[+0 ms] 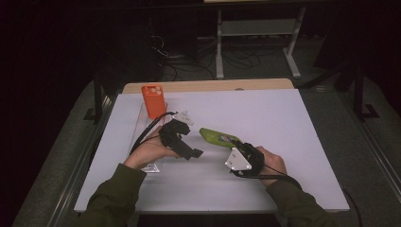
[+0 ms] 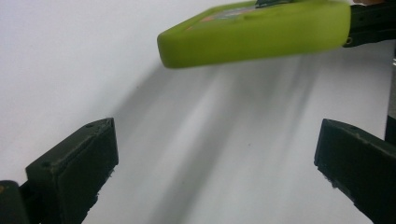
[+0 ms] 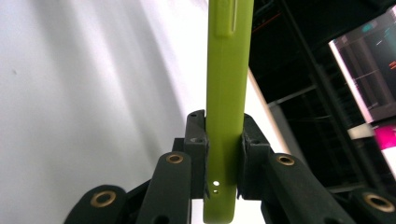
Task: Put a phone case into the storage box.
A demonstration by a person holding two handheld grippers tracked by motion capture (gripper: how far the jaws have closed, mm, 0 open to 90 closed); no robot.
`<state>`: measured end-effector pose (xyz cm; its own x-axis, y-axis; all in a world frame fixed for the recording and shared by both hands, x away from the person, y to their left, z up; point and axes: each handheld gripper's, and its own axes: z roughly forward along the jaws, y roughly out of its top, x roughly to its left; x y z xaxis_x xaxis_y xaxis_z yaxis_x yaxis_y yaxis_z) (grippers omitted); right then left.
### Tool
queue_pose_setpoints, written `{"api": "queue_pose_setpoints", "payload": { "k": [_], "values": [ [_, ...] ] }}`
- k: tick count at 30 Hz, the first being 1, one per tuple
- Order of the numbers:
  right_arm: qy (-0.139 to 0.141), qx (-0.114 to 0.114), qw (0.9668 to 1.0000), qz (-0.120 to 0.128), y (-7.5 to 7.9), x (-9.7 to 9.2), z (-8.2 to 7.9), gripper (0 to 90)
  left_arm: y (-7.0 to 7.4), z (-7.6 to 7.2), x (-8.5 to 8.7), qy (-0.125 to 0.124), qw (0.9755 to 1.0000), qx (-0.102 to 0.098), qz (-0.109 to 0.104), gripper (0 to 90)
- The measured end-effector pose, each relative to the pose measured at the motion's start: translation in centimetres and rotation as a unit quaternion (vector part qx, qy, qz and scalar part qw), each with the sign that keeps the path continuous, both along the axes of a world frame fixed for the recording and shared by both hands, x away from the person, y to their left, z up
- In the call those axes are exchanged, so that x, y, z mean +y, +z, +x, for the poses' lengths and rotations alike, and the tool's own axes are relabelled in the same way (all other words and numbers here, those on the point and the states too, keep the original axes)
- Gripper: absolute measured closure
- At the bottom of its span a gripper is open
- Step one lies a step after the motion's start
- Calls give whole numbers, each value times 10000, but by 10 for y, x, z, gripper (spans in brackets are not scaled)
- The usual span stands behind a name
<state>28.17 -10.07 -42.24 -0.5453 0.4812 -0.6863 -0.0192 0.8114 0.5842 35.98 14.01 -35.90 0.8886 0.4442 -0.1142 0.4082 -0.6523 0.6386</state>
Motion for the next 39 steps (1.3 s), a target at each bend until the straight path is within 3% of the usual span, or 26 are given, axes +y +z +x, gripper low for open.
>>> {"api": "queue_pose_setpoints", "payload": {
  "k": [4,10,15,17,20,22,25,29,31,33,37,39],
  "values": [
    [36,312,9992,261,3,-4,4,759,-2,-1,-1,55,10000,58,-57,0],
    [-104,848,9925,869,6,-8,9,759,-1,1,-1,-48,10000,-41,-21,0],
    [-222,1315,9806,1434,9,-12,14,759,0,3,1,-59,9999,-149,21,0],
    [-233,1462,9764,1575,10,-14,16,759,-1,3,0,68,9998,-100,-142,0],
    [-309,1715,9661,1905,11,-17,18,759,-1,3,0,152,9996,-101,-209,0],
    [-322,1816,9612,2052,12,-20,20,759,0,4,2,81,9997,-199,-150,0],
    [-375,1995,9524,2276,13,-23,23,759,1,3,0,241,9986,-221,-421,0],
    [-437,2185,9416,2524,14,-25,25,759,3,3,-1,332,9972,-335,-575,0],
    [-463,2228,9383,2604,14,-24,26,759,4,4,-2,347,9966,-417,-626,0],
    [-472,2267,9365,2635,14,-23,26,759,3,4,-4,499,9942,-499,-816,0],
    [-474,2390,9302,2745,15,-19,24,760,4,6,-5,579,9911,-504,-1084,0],
    [-445,2403,9293,2770,16,-17,24,759,4,7,-7,579,9902,-492,-1169,0]
  ]
}}
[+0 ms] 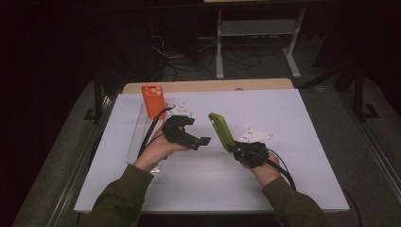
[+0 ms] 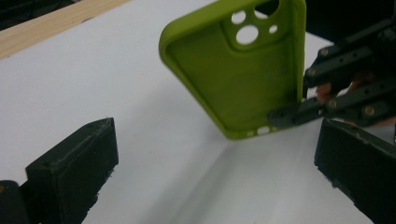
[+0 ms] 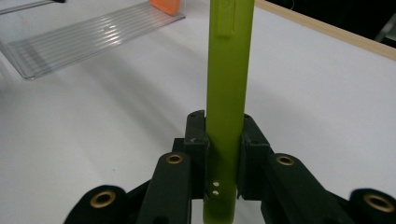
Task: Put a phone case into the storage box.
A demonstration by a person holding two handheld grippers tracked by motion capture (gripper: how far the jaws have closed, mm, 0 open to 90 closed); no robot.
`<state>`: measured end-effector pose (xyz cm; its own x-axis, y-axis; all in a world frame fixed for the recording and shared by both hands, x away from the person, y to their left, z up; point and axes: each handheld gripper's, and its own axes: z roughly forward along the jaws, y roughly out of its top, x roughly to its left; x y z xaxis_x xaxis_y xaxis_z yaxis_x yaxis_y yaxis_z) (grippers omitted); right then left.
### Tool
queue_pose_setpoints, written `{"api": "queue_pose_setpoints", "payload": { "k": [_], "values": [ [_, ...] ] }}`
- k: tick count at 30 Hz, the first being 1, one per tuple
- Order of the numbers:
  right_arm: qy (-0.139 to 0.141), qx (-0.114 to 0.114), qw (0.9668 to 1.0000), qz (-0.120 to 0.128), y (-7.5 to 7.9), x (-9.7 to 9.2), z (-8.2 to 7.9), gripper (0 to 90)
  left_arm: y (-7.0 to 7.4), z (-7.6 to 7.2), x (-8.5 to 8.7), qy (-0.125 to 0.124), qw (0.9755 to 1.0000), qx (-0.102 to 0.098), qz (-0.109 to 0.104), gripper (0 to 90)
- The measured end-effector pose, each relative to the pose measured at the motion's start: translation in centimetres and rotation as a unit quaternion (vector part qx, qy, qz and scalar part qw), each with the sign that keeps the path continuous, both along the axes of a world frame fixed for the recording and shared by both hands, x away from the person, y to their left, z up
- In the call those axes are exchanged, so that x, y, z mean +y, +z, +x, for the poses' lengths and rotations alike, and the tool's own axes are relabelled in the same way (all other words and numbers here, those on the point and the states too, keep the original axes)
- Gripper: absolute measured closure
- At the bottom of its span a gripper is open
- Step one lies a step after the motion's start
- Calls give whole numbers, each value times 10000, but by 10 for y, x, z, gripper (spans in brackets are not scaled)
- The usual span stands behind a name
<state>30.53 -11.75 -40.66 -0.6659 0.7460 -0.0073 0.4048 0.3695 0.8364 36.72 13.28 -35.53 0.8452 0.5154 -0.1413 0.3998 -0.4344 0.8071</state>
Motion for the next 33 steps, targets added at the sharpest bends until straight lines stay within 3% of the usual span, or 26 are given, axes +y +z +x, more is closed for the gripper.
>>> {"api": "queue_pose_setpoints", "payload": {
  "k": [5,9,33],
  "values": [
    [97,-19,9999,41,1,3,-2,759,-2,0,-7,58,9996,4,-258,0],
    [100,73,9997,218,3,6,-3,759,-3,1,-12,50,9991,-6,-419,0],
    [199,181,9981,555,3,9,-3,760,-9,5,-26,128,9960,-150,-873,0]
  ]
}}
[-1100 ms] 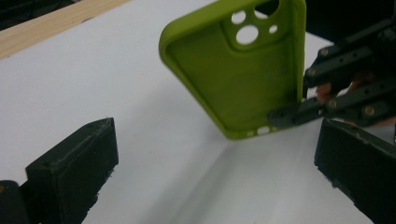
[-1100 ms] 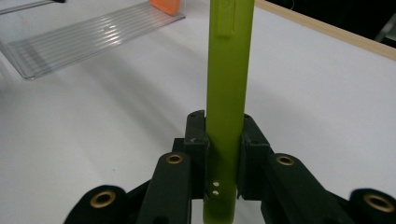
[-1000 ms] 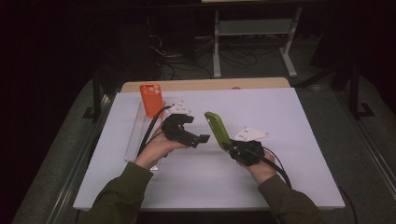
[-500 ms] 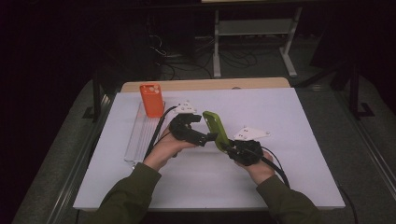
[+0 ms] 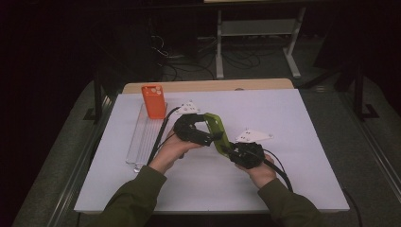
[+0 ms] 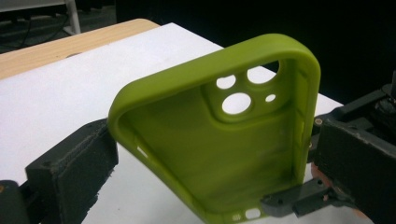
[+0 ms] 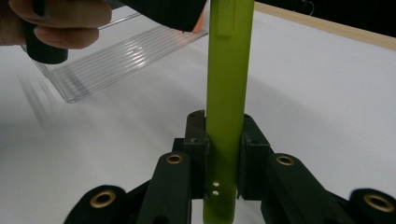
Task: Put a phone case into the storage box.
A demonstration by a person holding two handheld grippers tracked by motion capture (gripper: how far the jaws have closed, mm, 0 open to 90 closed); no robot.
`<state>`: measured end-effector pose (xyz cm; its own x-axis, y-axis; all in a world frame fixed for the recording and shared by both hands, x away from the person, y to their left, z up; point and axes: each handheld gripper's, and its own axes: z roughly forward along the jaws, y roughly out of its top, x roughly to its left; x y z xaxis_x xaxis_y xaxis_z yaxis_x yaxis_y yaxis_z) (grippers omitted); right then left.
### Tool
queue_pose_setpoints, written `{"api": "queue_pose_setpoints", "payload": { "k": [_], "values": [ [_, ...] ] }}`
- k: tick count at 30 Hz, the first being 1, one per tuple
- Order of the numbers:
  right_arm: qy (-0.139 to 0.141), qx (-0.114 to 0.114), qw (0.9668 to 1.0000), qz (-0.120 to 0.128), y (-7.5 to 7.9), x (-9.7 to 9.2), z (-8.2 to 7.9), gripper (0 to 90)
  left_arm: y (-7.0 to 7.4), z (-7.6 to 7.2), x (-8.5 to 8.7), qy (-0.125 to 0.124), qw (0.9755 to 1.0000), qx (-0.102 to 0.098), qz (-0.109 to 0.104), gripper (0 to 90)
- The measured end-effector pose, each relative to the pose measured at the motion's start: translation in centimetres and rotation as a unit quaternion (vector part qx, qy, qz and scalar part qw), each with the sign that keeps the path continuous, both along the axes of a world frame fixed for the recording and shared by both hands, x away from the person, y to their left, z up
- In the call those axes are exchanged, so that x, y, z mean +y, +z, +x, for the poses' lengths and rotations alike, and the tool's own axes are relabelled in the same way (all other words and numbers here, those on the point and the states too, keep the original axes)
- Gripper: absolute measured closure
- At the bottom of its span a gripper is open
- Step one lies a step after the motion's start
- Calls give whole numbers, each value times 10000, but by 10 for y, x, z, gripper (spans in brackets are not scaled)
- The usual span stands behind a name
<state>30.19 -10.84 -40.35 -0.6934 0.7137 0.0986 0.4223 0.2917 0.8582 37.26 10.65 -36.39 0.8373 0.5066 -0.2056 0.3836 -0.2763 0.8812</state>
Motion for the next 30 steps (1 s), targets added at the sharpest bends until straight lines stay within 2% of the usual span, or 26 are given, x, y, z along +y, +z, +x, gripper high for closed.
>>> {"api": "queue_pose_setpoints", "payload": {
  "k": [4,20,27,30],
  "values": [
    [34,6,10000,-12,-1,3,0,759,-1,-1,-2,24,9999,57,-95,0],
    [88,13,9999,-90,-4,8,-2,760,-4,0,-4,88,9997,114,-208,0],
    [80,72,9998,-178,-7,10,-1,759,-5,0,-5,143,9993,242,-250,0],
    [93,67,9997,-230,-9,10,-1,760,-5,1,-3,193,9989,306,-311,54]
  ]
}}
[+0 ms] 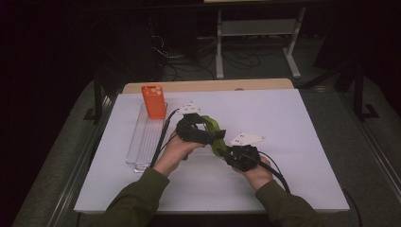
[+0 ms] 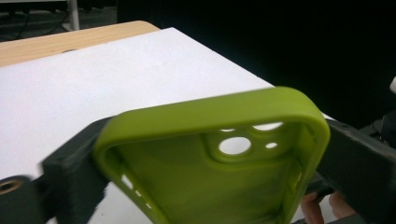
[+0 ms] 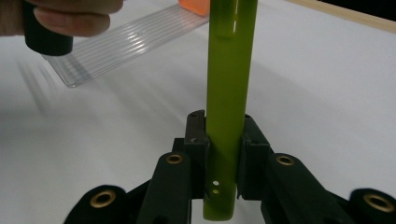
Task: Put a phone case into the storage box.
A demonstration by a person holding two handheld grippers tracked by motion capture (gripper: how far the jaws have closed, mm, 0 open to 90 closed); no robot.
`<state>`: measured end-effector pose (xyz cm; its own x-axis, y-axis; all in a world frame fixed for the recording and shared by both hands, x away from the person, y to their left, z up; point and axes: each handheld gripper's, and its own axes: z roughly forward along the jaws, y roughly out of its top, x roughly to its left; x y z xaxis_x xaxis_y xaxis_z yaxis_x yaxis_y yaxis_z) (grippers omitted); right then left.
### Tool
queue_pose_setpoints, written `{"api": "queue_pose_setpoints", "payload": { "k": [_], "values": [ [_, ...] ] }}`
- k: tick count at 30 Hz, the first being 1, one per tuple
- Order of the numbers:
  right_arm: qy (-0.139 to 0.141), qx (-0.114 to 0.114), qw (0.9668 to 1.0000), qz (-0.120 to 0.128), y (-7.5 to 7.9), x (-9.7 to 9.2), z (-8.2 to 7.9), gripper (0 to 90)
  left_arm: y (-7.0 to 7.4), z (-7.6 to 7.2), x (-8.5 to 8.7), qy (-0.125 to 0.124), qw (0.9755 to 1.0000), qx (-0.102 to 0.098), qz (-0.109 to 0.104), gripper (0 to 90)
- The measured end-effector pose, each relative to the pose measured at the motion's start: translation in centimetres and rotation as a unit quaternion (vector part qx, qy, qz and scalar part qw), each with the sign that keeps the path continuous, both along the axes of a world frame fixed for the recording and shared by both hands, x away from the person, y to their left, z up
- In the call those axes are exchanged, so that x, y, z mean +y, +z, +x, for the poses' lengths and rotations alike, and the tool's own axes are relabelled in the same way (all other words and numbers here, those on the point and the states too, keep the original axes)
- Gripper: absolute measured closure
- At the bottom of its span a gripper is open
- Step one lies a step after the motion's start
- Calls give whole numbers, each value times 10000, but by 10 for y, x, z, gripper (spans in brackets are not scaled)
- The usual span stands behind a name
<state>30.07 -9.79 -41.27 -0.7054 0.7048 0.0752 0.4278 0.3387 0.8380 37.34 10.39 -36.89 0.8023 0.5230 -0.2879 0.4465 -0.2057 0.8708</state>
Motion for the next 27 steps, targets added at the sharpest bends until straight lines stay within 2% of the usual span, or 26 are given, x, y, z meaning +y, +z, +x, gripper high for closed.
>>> {"api": "queue_pose_setpoints", "payload": {
  "k": [2,5,21,23,27],
  "values": [
    [-17,45,10000,-18,-1,1,-1,760,0,1,1,5,10000,65,-59,69],
    [-10,37,10000,-68,-1,2,-1,760,1,1,3,32,10000,49,-51,118],
    [-34,-3,9998,-216,-4,2,1,749,1,-2,1,92,9999,36,-18,146],
    [-68,1,9997,-228,-4,1,1,729,2,-3,1,94,10000,4,-7,147],
    [7,-14,9998,-199,-2,-2,2,630,4,-3,2,130,9999,-29,5,149]
  ]
}}
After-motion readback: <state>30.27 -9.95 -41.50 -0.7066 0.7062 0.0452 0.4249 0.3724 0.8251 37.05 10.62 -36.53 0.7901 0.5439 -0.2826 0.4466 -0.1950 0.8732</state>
